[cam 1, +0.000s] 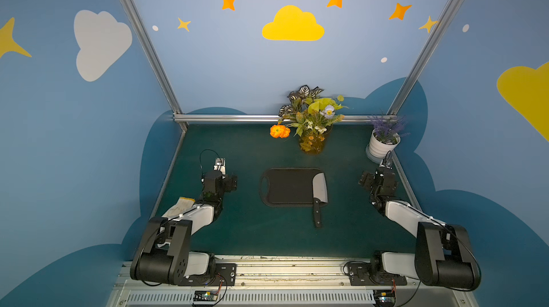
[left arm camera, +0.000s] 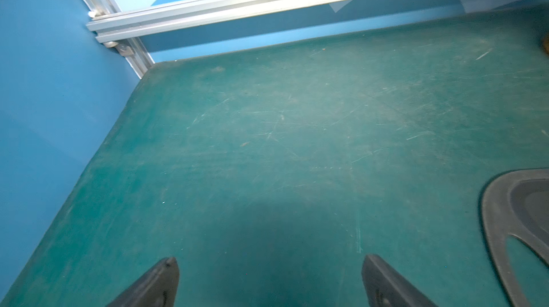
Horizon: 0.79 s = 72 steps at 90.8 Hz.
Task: Align the knife with the edge of the cutting board
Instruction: Reset both arms
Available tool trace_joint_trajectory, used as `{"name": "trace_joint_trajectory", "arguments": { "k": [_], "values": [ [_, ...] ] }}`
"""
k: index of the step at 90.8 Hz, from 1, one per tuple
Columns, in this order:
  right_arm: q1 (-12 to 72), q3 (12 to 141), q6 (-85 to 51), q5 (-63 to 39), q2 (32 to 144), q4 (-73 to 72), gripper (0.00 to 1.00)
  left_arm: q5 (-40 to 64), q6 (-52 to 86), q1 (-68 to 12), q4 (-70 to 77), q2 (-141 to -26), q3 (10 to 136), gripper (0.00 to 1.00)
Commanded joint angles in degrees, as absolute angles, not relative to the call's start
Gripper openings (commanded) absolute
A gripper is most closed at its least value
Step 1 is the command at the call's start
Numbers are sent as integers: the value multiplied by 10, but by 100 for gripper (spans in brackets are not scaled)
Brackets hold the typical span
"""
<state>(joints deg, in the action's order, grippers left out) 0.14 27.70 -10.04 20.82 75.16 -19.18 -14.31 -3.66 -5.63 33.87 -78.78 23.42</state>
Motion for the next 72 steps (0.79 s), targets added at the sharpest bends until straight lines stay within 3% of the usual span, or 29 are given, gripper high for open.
{"name": "trace_joint_trajectory", "arguments": {
  "k": [1,54,72],
  "values": [
    [-1,269,-93,219,746,-239,98,-114,-46,-54,389,-797,233,100],
    [3,260,-67,173,784,-300,98,-29,-64,-54,562,-906,204,100],
    [11,247,-49,157,795,-335,98,-30,-55,-52,507,-894,220,100]
  ]
}}
